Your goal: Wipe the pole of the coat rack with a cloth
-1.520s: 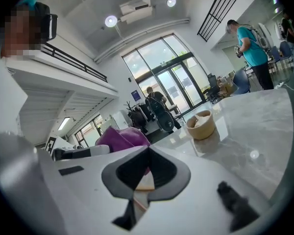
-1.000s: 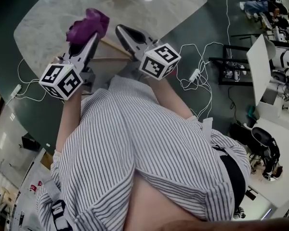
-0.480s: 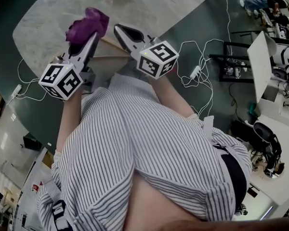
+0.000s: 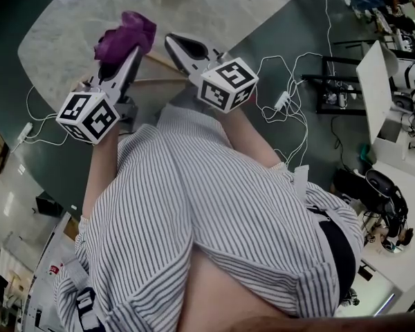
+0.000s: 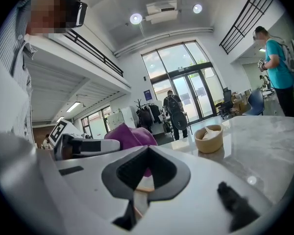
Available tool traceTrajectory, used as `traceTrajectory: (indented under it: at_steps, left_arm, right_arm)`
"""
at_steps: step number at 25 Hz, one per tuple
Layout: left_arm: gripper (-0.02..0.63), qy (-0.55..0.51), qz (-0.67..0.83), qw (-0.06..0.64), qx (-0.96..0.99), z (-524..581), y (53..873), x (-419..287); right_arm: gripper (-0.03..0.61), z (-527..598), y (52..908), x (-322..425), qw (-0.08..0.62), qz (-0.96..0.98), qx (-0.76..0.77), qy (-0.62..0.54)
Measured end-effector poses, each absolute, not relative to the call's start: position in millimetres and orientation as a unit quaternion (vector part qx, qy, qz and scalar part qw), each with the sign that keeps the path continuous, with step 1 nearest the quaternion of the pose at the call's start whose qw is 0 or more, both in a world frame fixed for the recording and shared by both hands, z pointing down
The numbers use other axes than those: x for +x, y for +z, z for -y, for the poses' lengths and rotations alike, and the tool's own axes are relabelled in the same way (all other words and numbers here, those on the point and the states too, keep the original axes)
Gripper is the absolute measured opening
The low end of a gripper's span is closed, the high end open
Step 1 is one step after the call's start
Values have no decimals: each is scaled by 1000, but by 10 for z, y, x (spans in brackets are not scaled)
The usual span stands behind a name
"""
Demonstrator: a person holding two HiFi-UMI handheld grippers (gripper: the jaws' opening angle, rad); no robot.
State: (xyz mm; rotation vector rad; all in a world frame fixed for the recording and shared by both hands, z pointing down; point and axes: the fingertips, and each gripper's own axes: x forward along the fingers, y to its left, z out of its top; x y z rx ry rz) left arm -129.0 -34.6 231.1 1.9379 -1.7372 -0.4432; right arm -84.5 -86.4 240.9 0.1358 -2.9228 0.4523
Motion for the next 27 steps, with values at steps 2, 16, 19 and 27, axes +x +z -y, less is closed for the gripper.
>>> traceTrajectory:
  at_steps: [2,16,19,27]
  left_arm:
    - [80,-162,637,247,713,305,2302,-1280]
    - [80,-165,634,248,714,259,2330,-1347]
    - [80,-164,633,250,714,277,2354,-1337]
    - [80,-163,631,249,717,282,2309,-1374]
  right_arm:
    - [14,796,2401,-853,92,984,41,148]
    - [14,682,2521,-946,120,981,29,149]
    - [14,696,2527,-942,113,980,24,162]
    - [14,691,2463,-985,105,981,14,165]
